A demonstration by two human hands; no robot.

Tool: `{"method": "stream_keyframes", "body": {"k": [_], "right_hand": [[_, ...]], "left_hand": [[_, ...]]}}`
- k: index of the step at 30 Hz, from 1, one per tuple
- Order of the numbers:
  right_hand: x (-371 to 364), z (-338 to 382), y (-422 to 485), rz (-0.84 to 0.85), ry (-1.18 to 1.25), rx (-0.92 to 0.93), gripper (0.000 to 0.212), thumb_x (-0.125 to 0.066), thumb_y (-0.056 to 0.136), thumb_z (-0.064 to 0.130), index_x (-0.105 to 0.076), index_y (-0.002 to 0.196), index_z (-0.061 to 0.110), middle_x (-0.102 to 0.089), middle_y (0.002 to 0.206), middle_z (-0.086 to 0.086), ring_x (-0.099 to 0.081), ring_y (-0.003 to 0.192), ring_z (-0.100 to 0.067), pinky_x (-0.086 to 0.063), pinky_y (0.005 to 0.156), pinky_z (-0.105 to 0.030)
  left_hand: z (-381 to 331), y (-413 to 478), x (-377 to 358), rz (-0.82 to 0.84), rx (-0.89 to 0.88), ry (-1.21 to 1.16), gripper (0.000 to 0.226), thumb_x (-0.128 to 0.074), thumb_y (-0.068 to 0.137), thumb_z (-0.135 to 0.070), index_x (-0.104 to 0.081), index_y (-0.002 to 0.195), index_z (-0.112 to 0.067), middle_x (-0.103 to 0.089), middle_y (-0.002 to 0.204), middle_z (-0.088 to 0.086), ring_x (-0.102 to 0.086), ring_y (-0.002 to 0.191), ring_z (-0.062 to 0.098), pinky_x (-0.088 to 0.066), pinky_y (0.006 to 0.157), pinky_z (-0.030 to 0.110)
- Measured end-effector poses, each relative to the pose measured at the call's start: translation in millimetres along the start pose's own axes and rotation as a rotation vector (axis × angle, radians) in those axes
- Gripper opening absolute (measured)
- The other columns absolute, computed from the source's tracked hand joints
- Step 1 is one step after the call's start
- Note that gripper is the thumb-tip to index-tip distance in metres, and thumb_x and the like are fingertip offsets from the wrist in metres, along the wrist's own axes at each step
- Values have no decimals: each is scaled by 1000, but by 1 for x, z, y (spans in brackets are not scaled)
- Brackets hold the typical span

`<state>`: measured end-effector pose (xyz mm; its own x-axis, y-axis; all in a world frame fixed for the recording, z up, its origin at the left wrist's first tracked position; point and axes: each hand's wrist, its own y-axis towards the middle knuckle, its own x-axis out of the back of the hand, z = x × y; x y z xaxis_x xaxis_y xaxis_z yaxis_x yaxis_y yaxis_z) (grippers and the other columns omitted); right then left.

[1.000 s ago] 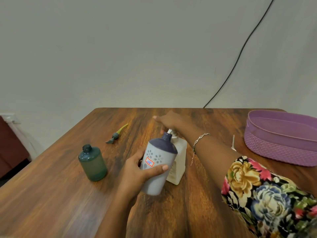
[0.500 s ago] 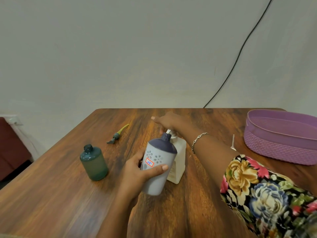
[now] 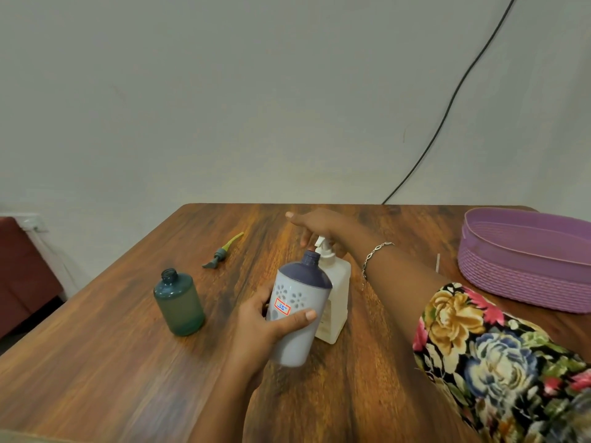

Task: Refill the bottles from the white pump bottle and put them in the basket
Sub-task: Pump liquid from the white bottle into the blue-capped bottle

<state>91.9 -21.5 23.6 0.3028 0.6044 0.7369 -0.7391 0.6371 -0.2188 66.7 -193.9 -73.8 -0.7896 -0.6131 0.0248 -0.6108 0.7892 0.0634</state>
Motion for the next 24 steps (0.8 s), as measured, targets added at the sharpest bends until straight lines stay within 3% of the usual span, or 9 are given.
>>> {"method": "stream_keyframes", "body": {"k": [2,4,7,12,15,19,22,24], "right_hand": [[-2,-3,4,-55,-69,-3,62,-32,94,58,-62,103,4,-52,90,-7,-43,57,-14,-40,59,-27],[-7,-8,7,-77,-98,-15,67,-34,93,59,-60,116,2,-52,87,-7,-43,55,-14,-39,56,-26],[-8,-6,4,-43,-59,-9,68,-35,94,58,-61,116,-1,-51,87,-6,-40,55,-14,-35,51,-25],[6,1,-9,81,128,-17,60,-34,94,58,-58,97,3,-46,101,-5,-46,63,-13,-39,63,-29],[4,2,-14,70,120,-10,53,-34,95,56,-56,92,8,-50,88,-5,-46,60,-12,-37,55,-25],[1,-2,-9,-12,-30,17,60,-32,96,53,-60,117,3,-48,104,-9,-39,57,-11,-32,52,-22],[-3,-3,-6,-1,-45,28,64,-32,96,53,-60,119,-1,-52,124,-14,-37,56,-12,-31,51,-23],[-2,-2,-6,15,8,31,65,-33,96,54,-55,125,1,-54,125,-12,-43,63,-13,-34,54,-24]], "left_hand": [[-2,2,-2,-2,6,-8,70,-84,38,-39,-66,102,-17,-72,91,5,-69,82,23,-57,64,30],[-1,1,-5,6,19,-1,70,-85,40,-36,-66,104,-17,-72,92,5,-69,83,22,-56,63,28],[0,-1,-4,-5,22,-3,75,-83,35,-42,-66,104,-17,-72,91,4,-69,79,18,-54,60,25],[-5,2,-3,12,25,33,75,-81,33,-45,-66,100,-15,-71,92,6,-69,80,19,-57,63,28],[-5,0,-3,6,28,21,74,-81,34,-44,-66,99,-14,-72,89,4,-69,78,18,-56,61,27],[-5,1,-6,17,36,9,62,-84,45,-31,-65,101,-13,-71,91,6,-69,77,16,-54,58,23],[-5,1,-6,19,46,5,57,-80,51,-27,-65,103,-13,-71,94,7,-69,78,17,-55,59,23],[-5,1,-4,15,43,19,63,-84,45,-33,-65,103,-13,-71,93,7,-69,79,17,-55,60,24]]}}
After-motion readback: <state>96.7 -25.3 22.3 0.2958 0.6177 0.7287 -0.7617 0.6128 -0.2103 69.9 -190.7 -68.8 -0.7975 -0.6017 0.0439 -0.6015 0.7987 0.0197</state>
